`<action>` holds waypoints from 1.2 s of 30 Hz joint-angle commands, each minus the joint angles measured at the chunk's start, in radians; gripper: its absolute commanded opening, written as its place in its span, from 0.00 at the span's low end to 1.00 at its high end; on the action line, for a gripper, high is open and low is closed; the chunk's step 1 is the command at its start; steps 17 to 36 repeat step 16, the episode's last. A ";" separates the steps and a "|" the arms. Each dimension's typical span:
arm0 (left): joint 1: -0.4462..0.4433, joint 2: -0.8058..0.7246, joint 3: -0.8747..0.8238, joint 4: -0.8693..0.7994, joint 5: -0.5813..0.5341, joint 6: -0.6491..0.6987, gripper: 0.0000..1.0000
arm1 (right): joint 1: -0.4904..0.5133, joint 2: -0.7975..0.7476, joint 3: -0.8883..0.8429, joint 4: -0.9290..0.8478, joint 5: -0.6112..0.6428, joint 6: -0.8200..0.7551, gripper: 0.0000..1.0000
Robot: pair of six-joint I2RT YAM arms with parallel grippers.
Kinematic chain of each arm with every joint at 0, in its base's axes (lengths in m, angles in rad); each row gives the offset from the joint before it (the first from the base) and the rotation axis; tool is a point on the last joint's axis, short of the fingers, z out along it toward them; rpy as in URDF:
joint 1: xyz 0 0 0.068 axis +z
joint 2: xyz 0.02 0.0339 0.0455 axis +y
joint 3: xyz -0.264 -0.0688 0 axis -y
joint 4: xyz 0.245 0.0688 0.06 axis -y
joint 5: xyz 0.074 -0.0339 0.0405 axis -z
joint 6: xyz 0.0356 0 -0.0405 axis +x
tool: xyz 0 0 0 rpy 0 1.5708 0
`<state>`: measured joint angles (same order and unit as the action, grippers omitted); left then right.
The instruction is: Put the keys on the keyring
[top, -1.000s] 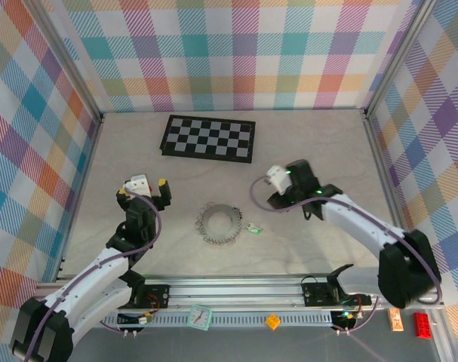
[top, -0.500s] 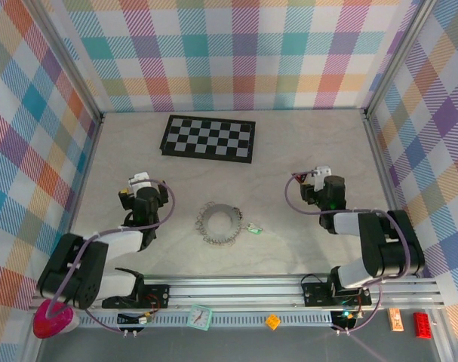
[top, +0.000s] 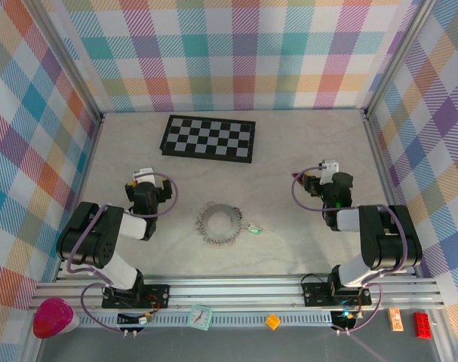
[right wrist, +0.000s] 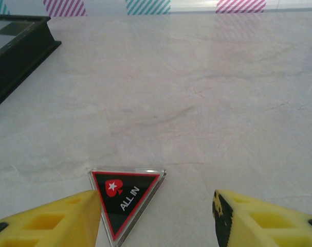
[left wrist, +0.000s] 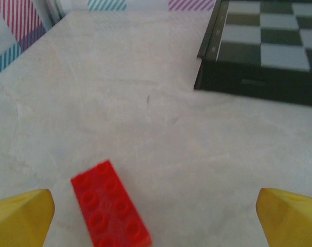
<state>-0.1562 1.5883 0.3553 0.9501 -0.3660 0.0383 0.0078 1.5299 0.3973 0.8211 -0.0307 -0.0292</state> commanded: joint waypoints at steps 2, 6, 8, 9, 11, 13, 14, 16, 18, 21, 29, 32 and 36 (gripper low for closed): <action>0.018 -0.009 0.030 -0.033 0.032 -0.013 1.00 | -0.008 0.006 0.017 0.000 -0.034 0.029 0.59; 0.021 -0.007 0.034 -0.037 0.037 -0.012 1.00 | -0.008 0.006 0.018 -0.002 -0.035 0.029 0.58; 0.042 -0.008 0.049 -0.072 0.086 -0.022 1.00 | -0.008 0.006 0.018 -0.002 -0.035 0.028 0.58; 0.050 -0.008 0.052 -0.081 0.104 -0.026 1.00 | -0.008 0.006 0.018 -0.002 -0.035 0.029 0.59; 0.056 -0.007 0.056 -0.084 0.116 -0.028 1.00 | -0.008 0.007 0.019 -0.002 -0.035 0.029 0.61; 0.056 -0.007 0.055 -0.083 0.115 -0.028 1.00 | -0.008 0.005 0.018 -0.002 -0.035 0.028 0.68; 0.057 -0.008 0.053 -0.081 0.117 -0.028 1.00 | -0.008 0.006 0.018 -0.002 -0.035 0.029 0.75; 0.057 -0.009 0.050 -0.075 0.118 -0.027 1.00 | -0.008 0.005 0.017 0.000 -0.034 0.029 0.99; 0.057 -0.009 0.050 -0.075 0.118 -0.027 1.00 | -0.008 0.005 0.017 0.000 -0.034 0.029 0.99; 0.057 -0.009 0.050 -0.075 0.118 -0.027 1.00 | -0.008 0.005 0.017 0.000 -0.034 0.029 0.99; 0.057 -0.009 0.050 -0.075 0.118 -0.027 1.00 | -0.008 0.005 0.017 0.000 -0.034 0.029 0.99; 0.057 -0.009 0.050 -0.075 0.118 -0.027 1.00 | -0.008 0.005 0.017 0.000 -0.034 0.029 0.99; 0.057 -0.009 0.050 -0.075 0.118 -0.027 1.00 | -0.008 0.005 0.017 0.000 -0.034 0.029 0.99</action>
